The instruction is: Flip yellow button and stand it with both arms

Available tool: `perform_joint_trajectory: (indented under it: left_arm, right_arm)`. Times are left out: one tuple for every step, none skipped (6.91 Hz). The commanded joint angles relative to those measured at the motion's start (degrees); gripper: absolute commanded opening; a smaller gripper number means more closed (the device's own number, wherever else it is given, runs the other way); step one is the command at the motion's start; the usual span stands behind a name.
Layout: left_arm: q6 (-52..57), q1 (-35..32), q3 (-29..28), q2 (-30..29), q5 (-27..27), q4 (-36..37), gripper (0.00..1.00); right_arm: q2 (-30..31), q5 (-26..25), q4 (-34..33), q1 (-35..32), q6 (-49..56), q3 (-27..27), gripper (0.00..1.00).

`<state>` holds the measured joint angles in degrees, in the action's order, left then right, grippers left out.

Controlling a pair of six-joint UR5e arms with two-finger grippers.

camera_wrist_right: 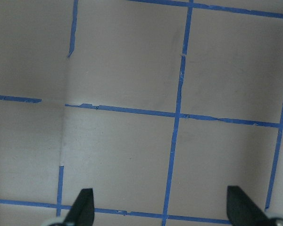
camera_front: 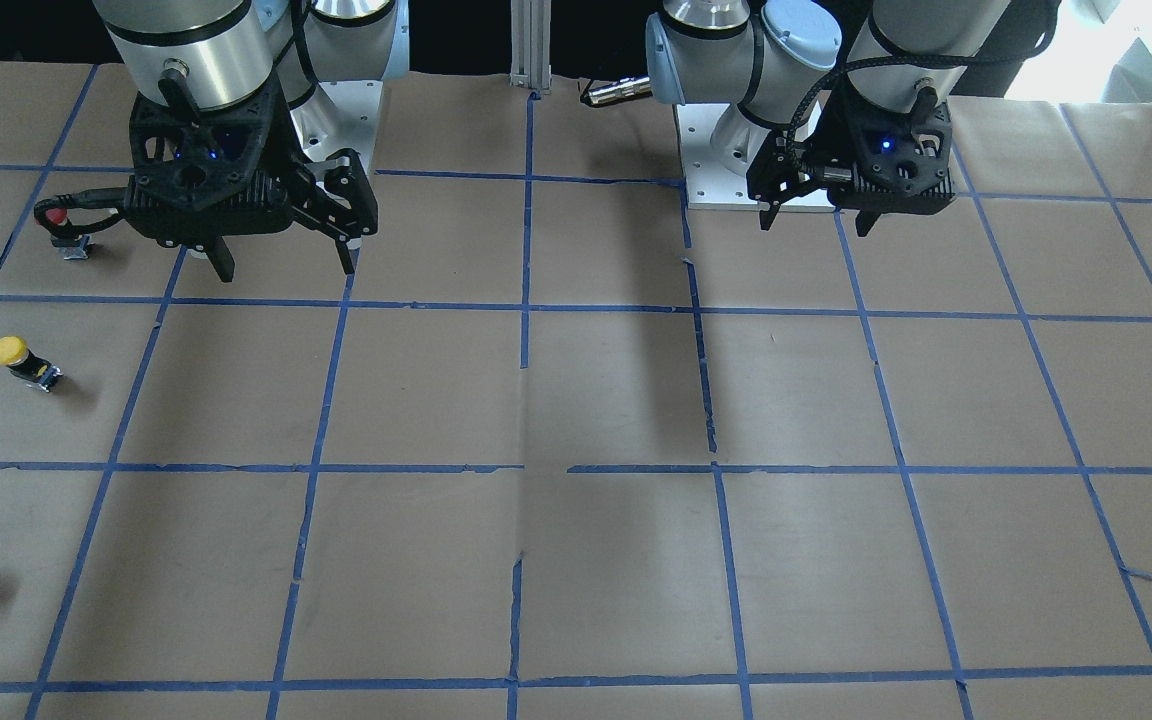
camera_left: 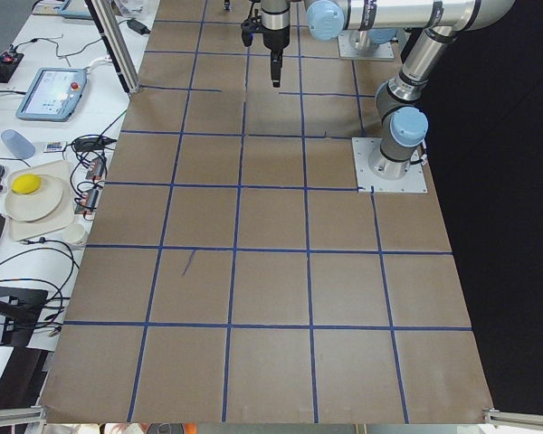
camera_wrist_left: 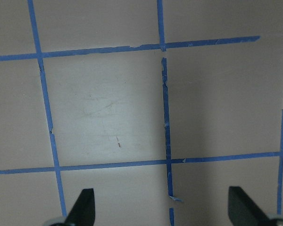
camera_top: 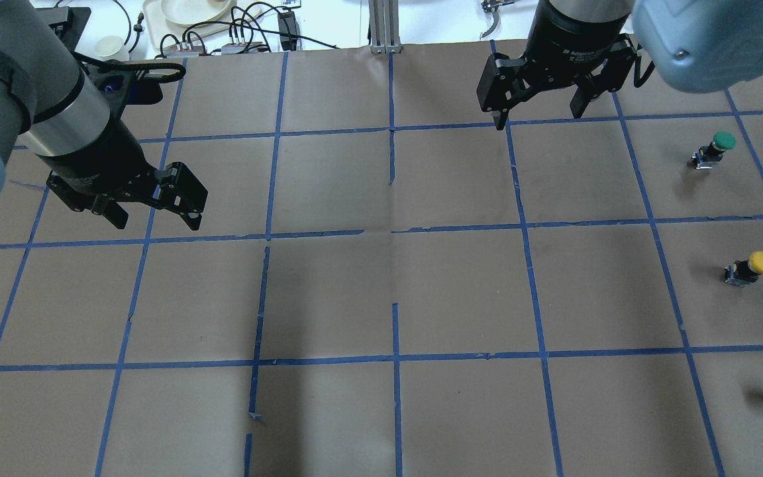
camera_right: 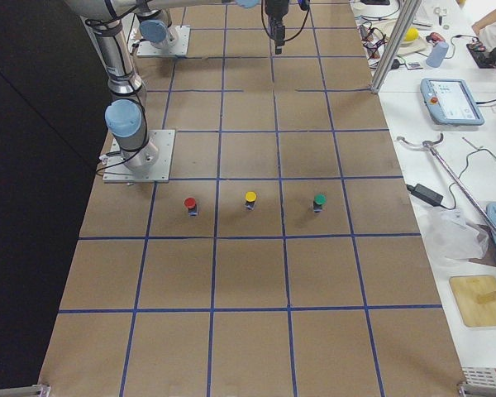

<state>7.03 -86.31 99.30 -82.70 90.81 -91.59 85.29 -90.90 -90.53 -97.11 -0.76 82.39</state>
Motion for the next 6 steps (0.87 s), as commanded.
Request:
perform_joint_trajectory:
  left_arm:
    - [0.0,0.0,-0.2,0.0,0.0,0.0,1.0]
    - [0.0,0.0,-0.2,0.0,0.0,0.0,1.0]
    - [0.0,0.0,-0.2,0.0,0.0,0.0,1.0]
    - [0.0,0.0,-0.1,0.0,0.0,0.0,1.0]
    - [0.0,0.0,-0.2,0.0,-0.1,0.0,1.0]
    - [0.0,0.0,-0.1,0.0,-0.1,0.0,1.0]
  right_arm:
    - [-0.2,-0.1,4.2,-0.2,-2.0,-0.3,0.98]
    - [0.1,0.1,4.7,0.4,-2.0,0.7,0.99]
    - [0.1,0.5,4.0,0.9,-1.5,0.9,0.99]
    - [0.2,0.7,3.9,0.8,-1.6,0.9,0.99]
    - [0.2,0.8,3.9,0.8,-1.7,0.9,0.99]
    - [0.2,0.8,3.7,0.7,-1.9,0.8,0.99]
